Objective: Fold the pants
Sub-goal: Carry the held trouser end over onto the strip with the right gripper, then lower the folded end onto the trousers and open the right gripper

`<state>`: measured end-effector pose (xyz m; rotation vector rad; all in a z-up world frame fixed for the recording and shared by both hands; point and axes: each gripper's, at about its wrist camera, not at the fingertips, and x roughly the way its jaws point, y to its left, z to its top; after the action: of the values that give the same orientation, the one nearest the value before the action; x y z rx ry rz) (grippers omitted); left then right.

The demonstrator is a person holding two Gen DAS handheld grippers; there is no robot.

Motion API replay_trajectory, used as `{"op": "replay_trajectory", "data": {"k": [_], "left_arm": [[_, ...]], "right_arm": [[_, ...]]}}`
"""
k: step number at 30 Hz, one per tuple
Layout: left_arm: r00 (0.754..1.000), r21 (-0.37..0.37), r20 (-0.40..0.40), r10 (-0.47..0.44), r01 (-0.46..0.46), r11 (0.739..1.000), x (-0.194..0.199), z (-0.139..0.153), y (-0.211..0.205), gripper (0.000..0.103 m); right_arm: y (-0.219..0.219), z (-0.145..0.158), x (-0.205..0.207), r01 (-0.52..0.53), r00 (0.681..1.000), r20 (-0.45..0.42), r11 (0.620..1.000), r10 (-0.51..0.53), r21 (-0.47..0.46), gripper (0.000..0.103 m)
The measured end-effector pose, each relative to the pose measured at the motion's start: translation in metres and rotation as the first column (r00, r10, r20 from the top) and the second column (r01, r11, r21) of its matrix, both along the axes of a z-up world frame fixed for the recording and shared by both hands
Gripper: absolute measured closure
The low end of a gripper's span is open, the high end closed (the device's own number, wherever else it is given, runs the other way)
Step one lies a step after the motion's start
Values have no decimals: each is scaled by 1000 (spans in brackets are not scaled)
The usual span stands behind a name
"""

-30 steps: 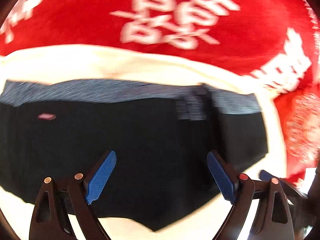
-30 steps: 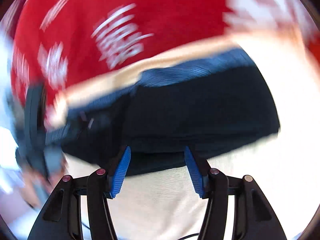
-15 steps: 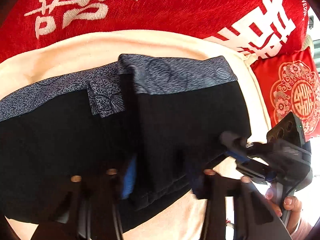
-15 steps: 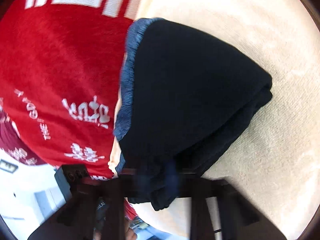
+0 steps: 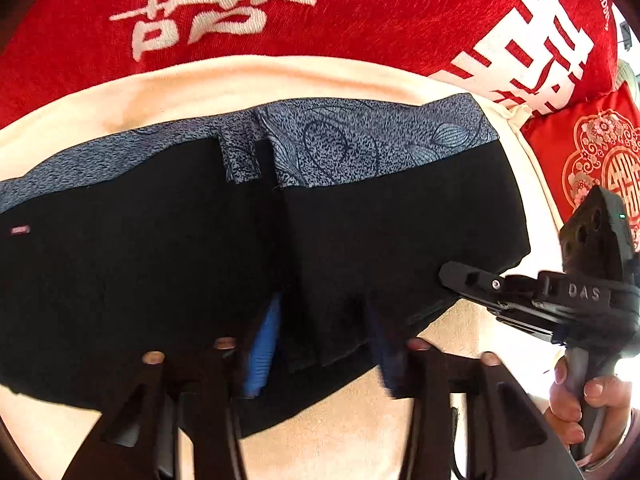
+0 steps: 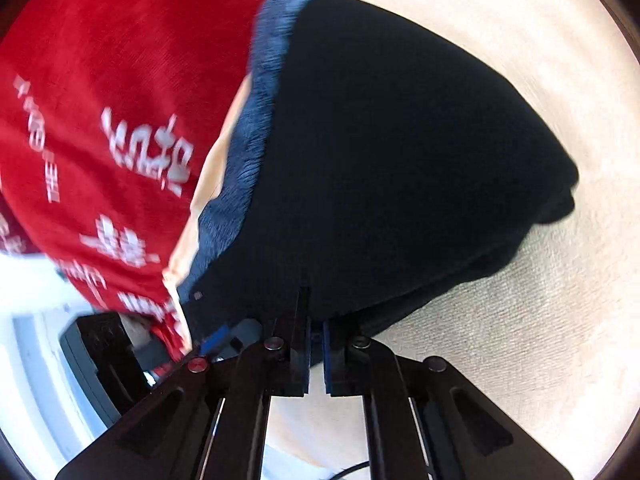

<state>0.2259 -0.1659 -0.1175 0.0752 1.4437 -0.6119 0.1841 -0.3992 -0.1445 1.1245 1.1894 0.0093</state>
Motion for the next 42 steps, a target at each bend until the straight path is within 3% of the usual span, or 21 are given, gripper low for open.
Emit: {"op": "replay_trajectory", "data": {"k": [1, 2, 4, 7, 10, 13, 15, 19, 21, 23, 26, 29, 33, 42], "left_arm": [[1000, 26, 16, 18, -18, 999, -1, 3, 1, 28], [999, 25, 27, 32, -32, 999, -1, 9, 4, 26], [998, 9, 30, 48, -49, 999, 1, 21, 6, 26], [996, 3, 65, 57, -57, 998, 9, 39, 1, 26], [994, -14, 105, 30, -29, 999, 18, 48, -22, 26], [992, -14, 122, 15, -14, 1000, 27, 42, -47, 26], [990, 30, 140, 26, -31, 999, 30, 27, -63, 26], [994, 132, 68, 85, -94, 987, 26, -16, -57, 26], [991, 129, 127, 48, -64, 990, 17, -12, -56, 24], [992, 159, 124, 24, -44, 986, 13, -10, -58, 21], [994, 184, 74, 79, -91, 979, 16, -6, -50, 18], [988, 209, 86, 127, -143, 967, 13, 6, -35, 18], [982, 267, 95, 166, -186, 946, 4, 18, -19, 18], [946, 318, 116, 303, -325, 891, -29, 33, 19, 18]], "right_arm": [[4, 6, 1, -37, 999, 0, 999, 37, -11, 93], [4, 10, -1, -65, 998, -5, 998, 65, -12, 87], [9, 22, -1, -130, 991, -22, 991, 129, -21, 84], [-2, 57, -4, -157, 986, 30, 975, 163, -157, 84], [-26, 78, 7, -111, 989, 61, 954, 133, -278, 84], [-51, 75, 30, -82, 993, 56, 942, 106, -326, 84], [-53, 64, 49, -126, 990, 17, 924, 142, -361, 84], [-40, 27, 54, -207, 978, -80, 911, 192, -355, 84], [-38, 25, 41, -184, 983, -47, 919, 178, -348, 84], [-32, 25, 32, -178, 984, -41, 930, 174, -321, 84], [-28, 28, 27, -188, 982, -48, 937, 182, -296, 84], [-23, 33, 26, -243, 970, -78, 923, 230, -300, 83], [-13, 40, 25, -320, 947, -78, 899, 311, -298, 66], [2, 52, 17, -426, 903, -86, 858, 420, -288, 44]]}}
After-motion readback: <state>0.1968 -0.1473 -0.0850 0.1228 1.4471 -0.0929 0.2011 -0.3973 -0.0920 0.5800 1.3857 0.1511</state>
